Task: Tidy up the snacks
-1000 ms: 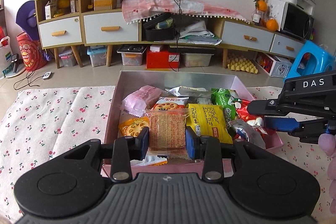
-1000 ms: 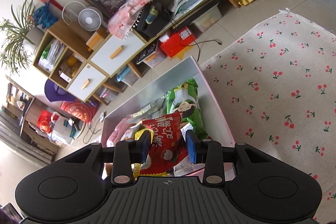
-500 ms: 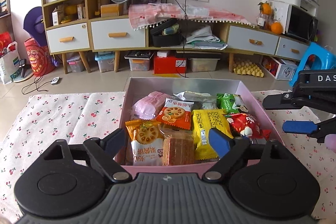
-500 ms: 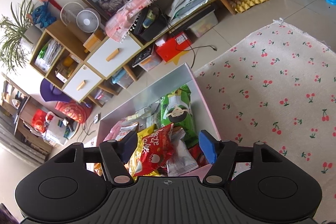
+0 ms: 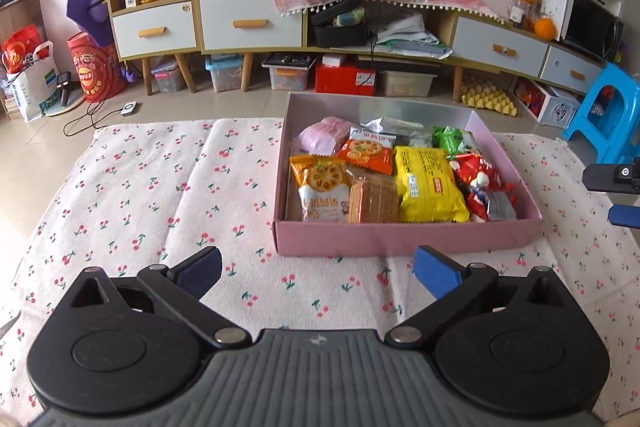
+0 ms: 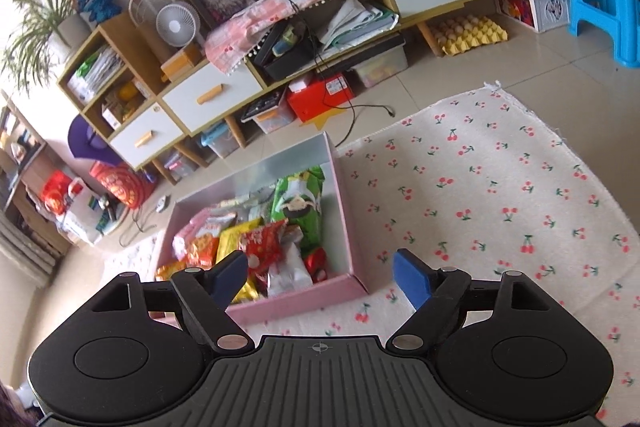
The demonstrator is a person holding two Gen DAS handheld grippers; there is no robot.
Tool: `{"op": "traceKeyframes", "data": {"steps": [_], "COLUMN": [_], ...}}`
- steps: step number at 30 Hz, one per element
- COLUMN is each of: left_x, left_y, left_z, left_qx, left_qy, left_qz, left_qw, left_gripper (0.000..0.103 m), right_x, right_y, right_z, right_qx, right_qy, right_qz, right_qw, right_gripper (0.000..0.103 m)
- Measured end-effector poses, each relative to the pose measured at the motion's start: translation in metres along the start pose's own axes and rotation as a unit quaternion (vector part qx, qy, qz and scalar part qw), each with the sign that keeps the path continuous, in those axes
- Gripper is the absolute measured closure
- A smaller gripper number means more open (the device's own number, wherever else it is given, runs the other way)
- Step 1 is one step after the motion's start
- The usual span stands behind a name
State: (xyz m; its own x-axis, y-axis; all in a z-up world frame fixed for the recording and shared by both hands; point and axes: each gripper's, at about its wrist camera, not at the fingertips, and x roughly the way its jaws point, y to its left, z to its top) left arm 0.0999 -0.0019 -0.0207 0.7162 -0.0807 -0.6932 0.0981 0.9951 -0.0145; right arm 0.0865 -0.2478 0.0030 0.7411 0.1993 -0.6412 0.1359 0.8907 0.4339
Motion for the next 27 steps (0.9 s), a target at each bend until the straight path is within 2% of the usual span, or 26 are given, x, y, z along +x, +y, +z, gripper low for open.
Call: {"op": "traceKeyframes", "data": {"steps": [4, 7, 11, 16, 19, 27], "left_x": [-0.017, -0.027, -0.038, -0.047, -0.052, -0.058], "left_y": [0.002, 0.000, -0.002, -0.005, -0.006, -0.011], "left_z": [-0.010, -0.017, -0.024, -0.032, -0.036, -0.038], "left_qx": [0.004, 0.006, 0.007, -0.003, -0.007, 0.005], "left_qy": [0.000, 0.013, 0.027, 0.047, 0.049, 0.045], "left_qz": [0.007, 0.008, 0.006, 0.026, 0.031, 0.043], "left_qw": [1.0000, 0.9999, 0.9996, 0.9985, 0.9983, 0.9980], "left_gripper": [0.001, 0.000, 0.000, 0.000, 0.000, 0.000], "right_x": [-0.011, -0.021, -0.033, -0.047, -0.052, -0.046], "right_y": [0.009, 0.014, 0.025, 0.040, 0.049, 0.060], "right_z": [-0.015, -0.027, -0.042, -0.063, -0.073, -0.085], "right_qx": [-0.032, -0.039, -0.059, -0.083, -0.097, -0.131], "right_qy": [-0.003, 0.000, 0.008, 0.014, 0.012, 0.015], "right_qz": [-0.024, -0.017, -0.035, -0.054, -0.056, -0.070], "right_qw": [0.999, 0.999, 0.998, 0.995, 0.994, 0.989], "right_gripper": [0.020, 0.020, 0.020, 0.020, 0.010, 0.009]}}
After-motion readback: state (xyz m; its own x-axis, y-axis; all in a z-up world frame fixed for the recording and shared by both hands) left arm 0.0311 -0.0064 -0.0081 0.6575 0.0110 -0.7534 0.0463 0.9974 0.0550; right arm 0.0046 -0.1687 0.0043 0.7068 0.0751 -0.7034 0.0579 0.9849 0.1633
